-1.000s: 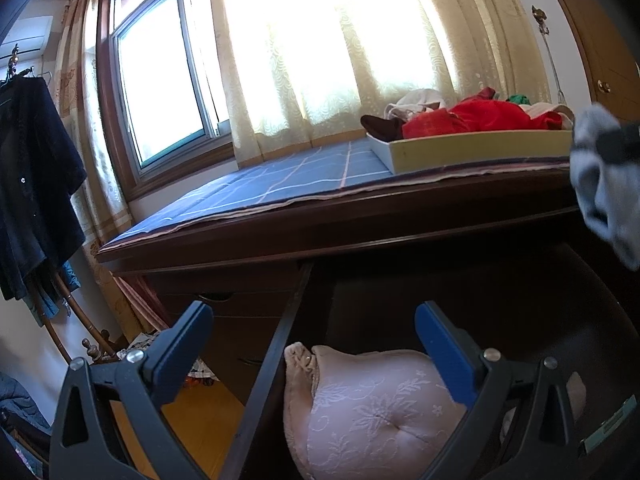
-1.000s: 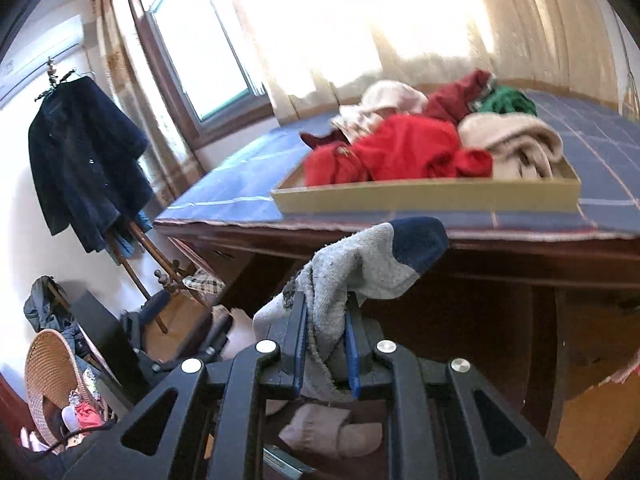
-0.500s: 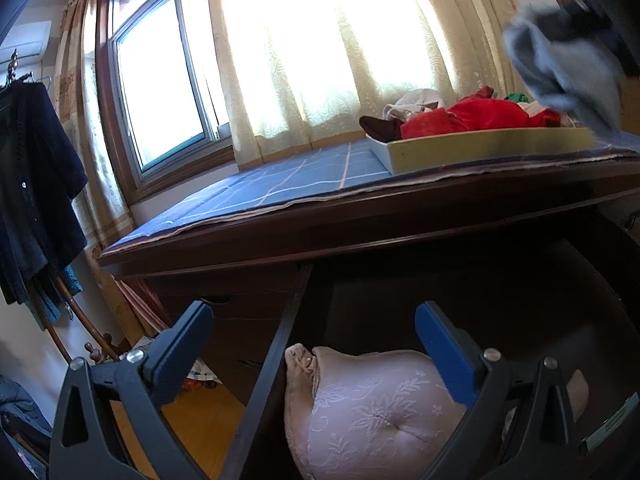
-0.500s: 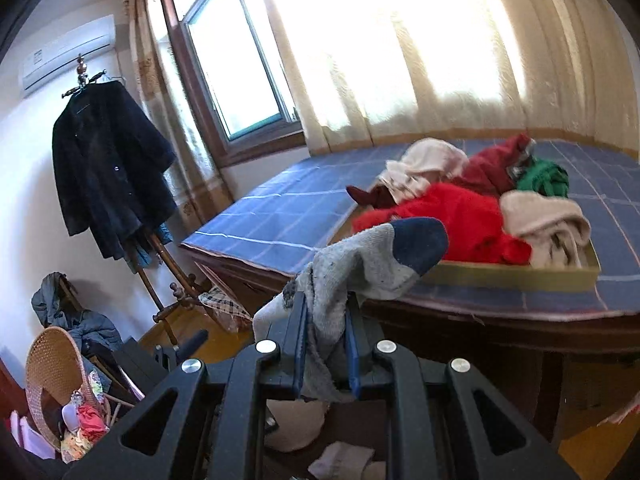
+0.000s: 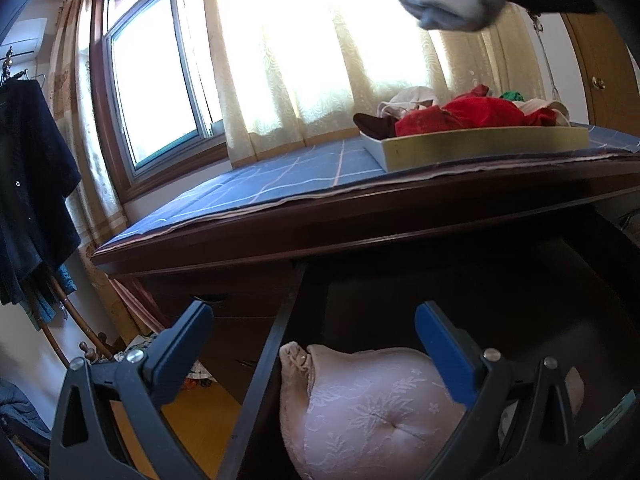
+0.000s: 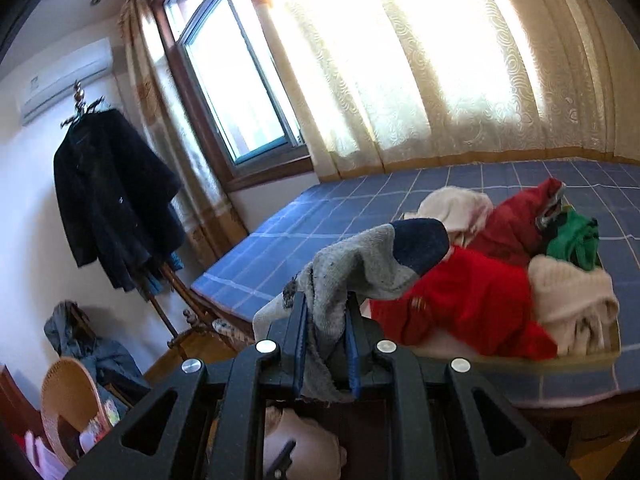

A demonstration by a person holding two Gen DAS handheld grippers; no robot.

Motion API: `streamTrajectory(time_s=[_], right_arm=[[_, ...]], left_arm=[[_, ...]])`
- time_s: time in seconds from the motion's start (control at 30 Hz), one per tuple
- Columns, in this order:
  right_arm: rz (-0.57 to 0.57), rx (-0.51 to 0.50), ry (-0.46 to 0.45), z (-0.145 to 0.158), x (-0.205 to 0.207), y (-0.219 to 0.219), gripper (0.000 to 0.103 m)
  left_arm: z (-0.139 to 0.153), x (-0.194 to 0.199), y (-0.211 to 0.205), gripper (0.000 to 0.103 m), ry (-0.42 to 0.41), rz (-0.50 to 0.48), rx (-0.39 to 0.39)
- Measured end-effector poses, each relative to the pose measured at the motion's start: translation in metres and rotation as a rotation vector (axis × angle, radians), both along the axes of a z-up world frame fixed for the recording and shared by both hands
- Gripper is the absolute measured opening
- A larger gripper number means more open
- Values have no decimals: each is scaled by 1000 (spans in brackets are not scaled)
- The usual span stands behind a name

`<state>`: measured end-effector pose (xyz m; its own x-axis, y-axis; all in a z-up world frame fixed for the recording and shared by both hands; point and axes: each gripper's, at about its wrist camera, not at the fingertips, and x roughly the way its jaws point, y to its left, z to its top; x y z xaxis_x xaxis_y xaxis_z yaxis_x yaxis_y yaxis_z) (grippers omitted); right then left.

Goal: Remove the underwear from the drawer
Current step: 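Lift the grey sock out and carry it over the yellow tray, then lower the grey sock into the tray and open the right gripper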

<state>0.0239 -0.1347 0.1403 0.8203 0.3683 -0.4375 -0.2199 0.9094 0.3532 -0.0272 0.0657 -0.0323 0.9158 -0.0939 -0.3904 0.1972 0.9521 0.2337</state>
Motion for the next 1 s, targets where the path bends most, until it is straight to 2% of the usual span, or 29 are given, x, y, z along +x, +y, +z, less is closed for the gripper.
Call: streamTrajectory(time_s=[0.17, 0.27, 0.5, 0.7, 0.87, 1.0], right_arm=[[-32, 30, 11, 14, 36, -9, 18], [-38, 38, 40, 12, 61, -6, 18], [-54, -104, 173, -38, 116, 20, 18], [-93, -216, 199, -66, 142, 25, 18], [-143, -261, 253, -86, 165, 19, 18], [-161, -259, 269, -96, 174, 12, 18]], left_arm=[[0, 1, 1, 103, 13, -2, -4], [1, 1, 1, 103, 15, -3, -3], [0, 2, 0, 103, 22, -10, -1], [0, 1, 0, 103, 25, -12, -6], [0, 0, 1, 103, 27, -14, -6], [1, 1, 2, 103, 32, -17, -7]])
